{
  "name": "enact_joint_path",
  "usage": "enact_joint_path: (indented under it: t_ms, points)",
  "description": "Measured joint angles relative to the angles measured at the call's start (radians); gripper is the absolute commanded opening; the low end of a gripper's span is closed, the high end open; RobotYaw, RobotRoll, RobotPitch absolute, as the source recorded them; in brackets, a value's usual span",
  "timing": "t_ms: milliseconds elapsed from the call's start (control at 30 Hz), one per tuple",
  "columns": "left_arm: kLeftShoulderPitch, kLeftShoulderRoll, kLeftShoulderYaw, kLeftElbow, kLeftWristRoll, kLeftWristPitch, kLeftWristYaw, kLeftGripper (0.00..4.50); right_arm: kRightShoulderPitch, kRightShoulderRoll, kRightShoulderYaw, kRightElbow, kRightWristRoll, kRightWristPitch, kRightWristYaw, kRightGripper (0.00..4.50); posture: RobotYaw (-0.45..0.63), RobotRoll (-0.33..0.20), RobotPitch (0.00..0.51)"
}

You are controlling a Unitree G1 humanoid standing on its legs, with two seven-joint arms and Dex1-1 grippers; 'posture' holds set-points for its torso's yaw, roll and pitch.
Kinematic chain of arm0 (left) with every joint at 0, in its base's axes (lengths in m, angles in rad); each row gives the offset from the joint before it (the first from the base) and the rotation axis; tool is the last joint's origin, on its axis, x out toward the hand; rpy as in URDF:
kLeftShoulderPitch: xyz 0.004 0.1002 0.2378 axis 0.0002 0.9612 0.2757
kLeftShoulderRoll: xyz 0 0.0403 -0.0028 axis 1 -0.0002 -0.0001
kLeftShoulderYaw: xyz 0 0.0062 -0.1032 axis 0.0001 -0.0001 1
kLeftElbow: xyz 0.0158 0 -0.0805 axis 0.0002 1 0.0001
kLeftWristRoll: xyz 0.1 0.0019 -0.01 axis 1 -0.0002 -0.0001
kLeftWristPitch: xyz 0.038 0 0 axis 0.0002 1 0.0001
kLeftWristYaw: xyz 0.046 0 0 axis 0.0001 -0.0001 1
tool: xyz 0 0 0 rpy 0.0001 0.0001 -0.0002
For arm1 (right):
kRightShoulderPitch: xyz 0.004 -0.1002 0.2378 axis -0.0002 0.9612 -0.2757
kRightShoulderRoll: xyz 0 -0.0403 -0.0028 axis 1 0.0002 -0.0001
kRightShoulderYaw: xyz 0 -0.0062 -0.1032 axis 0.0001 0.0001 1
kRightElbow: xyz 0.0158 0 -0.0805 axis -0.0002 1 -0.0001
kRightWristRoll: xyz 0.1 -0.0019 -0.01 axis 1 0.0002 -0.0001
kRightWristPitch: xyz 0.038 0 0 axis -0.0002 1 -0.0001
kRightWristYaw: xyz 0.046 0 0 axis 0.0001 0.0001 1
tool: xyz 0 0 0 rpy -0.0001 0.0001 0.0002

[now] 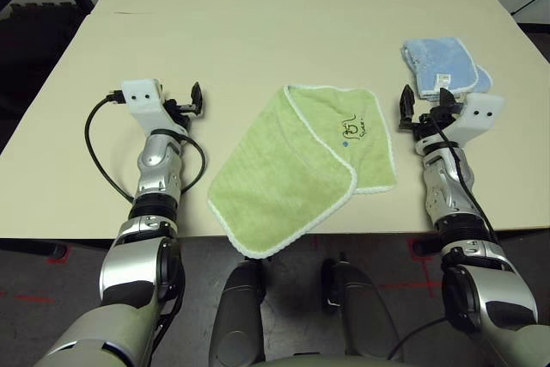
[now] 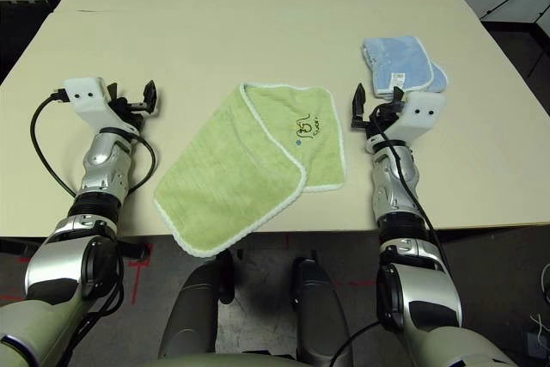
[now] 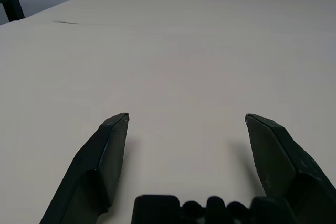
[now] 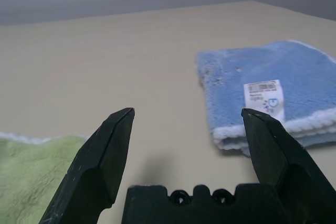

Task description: Fold the towel and set it aside.

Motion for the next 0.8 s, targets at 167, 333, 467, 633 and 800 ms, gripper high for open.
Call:
enact_joint_path:
  t_ms: [167, 333, 467, 633, 800]
  points:
    - [0.013, 0.041, 0.003, -0.101, -0.020, 0.014, -0.047, 4.50, -0.030, -0.072, -0.014, -0.021, 0.045, 0.031, 0.090, 4.45, 0.01, 0.000, 0.214]
    - [0.013, 0.057, 0.006, -0.207, -0.040, 0.071, -0.081, 4.50, -0.049, -0.103, -0.023, -0.037, 0.057, 0.065, 0.099, 4.45, 0.01, 0.000, 0.205]
    - [0.013, 0.084, 0.003, -0.230, -0.053, 0.117, -0.118, 4.50, -0.049, -0.120, -0.023, -0.037, 0.053, 0.097, 0.083, 4.45, 0.00, 0.000, 0.196]
    - [0.011, 0.118, 0.003, -0.224, -0.068, 0.158, -0.181, 4.50, -0.064, -0.149, -0.025, -0.037, 0.048, 0.126, 0.075, 4.45, 0.00, 0.000, 0.193]
    - [-0.013, 0.162, -0.006, -0.213, -0.104, 0.248, -0.354, 4.50, -0.068, -0.159, -0.023, -0.037, 0.053, 0.172, 0.115, 4.45, 0.01, 0.000, 0.191]
